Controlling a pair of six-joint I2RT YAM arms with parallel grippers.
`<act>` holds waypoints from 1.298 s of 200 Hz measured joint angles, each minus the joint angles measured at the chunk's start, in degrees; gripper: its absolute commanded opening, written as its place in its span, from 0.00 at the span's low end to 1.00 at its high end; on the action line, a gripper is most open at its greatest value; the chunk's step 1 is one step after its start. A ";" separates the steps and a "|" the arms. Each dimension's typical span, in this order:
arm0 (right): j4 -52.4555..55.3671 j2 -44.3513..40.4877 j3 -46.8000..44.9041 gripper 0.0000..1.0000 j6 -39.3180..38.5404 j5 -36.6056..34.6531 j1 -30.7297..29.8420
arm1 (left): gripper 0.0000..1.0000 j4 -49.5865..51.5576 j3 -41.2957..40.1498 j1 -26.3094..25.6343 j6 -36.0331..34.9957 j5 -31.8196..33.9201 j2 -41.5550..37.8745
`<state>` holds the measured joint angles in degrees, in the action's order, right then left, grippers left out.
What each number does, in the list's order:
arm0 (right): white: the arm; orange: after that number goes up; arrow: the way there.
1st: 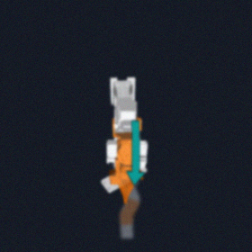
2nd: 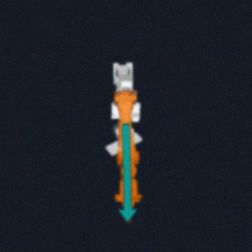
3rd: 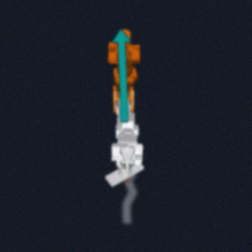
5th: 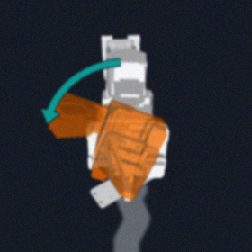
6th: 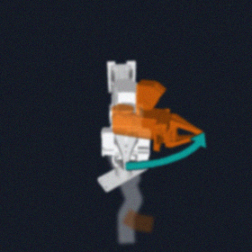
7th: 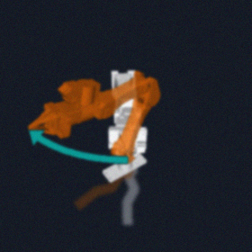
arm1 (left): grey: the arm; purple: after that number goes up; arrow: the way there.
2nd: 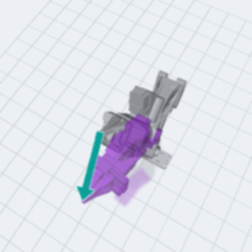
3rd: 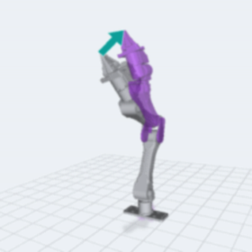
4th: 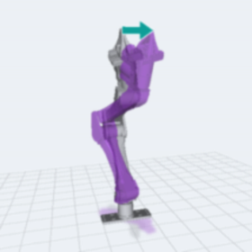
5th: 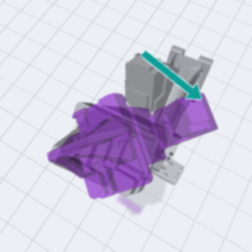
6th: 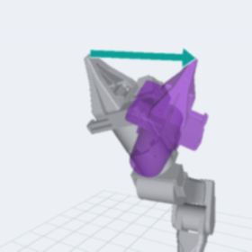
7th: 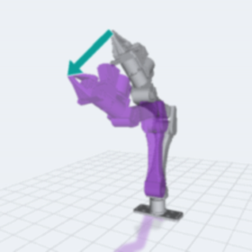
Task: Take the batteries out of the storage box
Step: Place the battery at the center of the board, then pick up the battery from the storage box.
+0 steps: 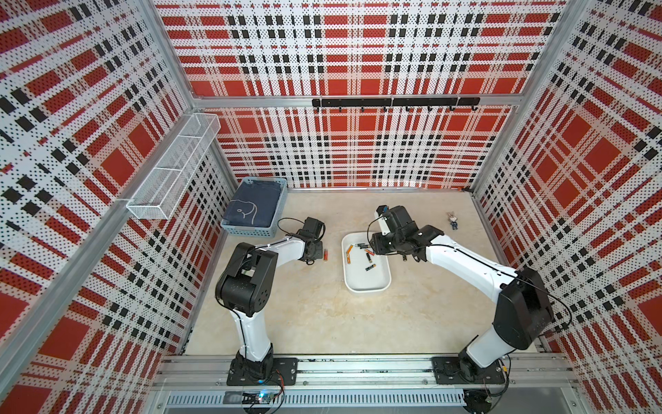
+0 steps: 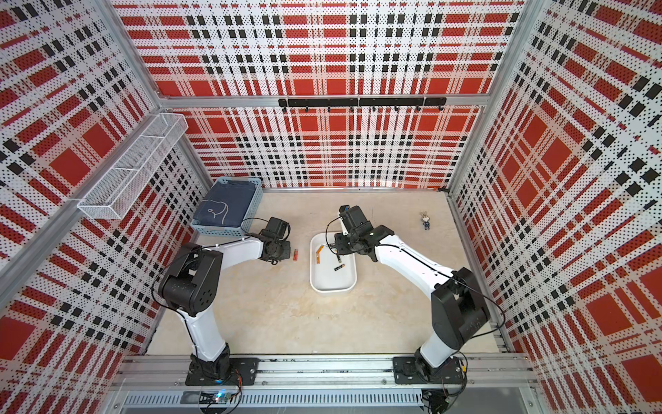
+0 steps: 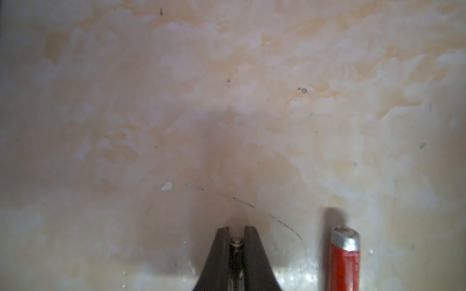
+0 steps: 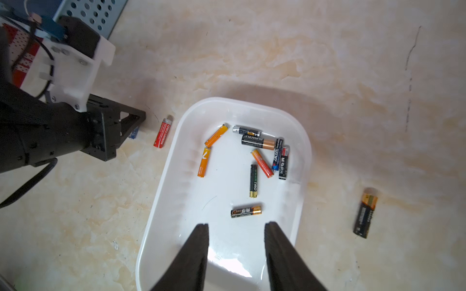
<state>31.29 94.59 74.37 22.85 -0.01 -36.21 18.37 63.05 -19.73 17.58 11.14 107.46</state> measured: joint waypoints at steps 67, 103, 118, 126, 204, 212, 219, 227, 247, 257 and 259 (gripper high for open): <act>7.26 12.39 7.65 0.48 1.86 -2.78 -2.49 | 0.19 -0.63 0.00 -1.38 0.09 0.48 0.28; 9.86 17.27 10.78 0.48 1.97 -4.22 -2.80 | 0.33 -0.42 0.00 -1.60 0.24 0.94 0.11; 10.67 18.71 12.07 0.48 2.19 -5.20 -2.84 | 0.34 -0.04 0.00 -1.60 0.46 1.09 -0.46; 10.84 19.32 12.55 0.47 2.29 -5.64 -2.91 | 0.33 0.22 0.00 -1.60 0.44 1.16 -1.03; 12.17 24.83 14.91 0.42 3.50 -8.26 -3.06 | 0.34 4.11 1.27 -4.26 1.84 2.93 -12.37; 12.15 25.27 14.91 0.42 3.65 -8.46 -3.06 | 0.34 4.20 1.27 -4.74 2.08 3.34 -14.01; 12.13 25.57 14.91 0.42 3.76 -8.57 -3.06 | 0.34 4.17 1.27 -5.20 2.60 3.89 -15.39; 12.13 25.94 14.91 0.41 3.82 -8.68 -3.06 | 0.34 4.20 1.27 -5.90 3.21 4.55 -16.92; 11.85 26.75 14.97 0.39 4.04 -8.90 -3.06 | 0.34 4.17 1.27 -8.17 4.24 6.43 -19.63; 11.65 26.86 15.30 0.38 4.11 -9.09 -3.06 | 0.34 4.15 1.25 -9.44 4.76 7.32 -20.44; 11.56 26.91 15.37 0.38 4.11 -9.14 -3.06 | 0.34 4.15 1.25 -9.70 4.85 7.39 -20.57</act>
<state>42.85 121.49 89.73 26.96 -9.15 -39.27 22.52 64.29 -29.43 22.44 18.52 86.89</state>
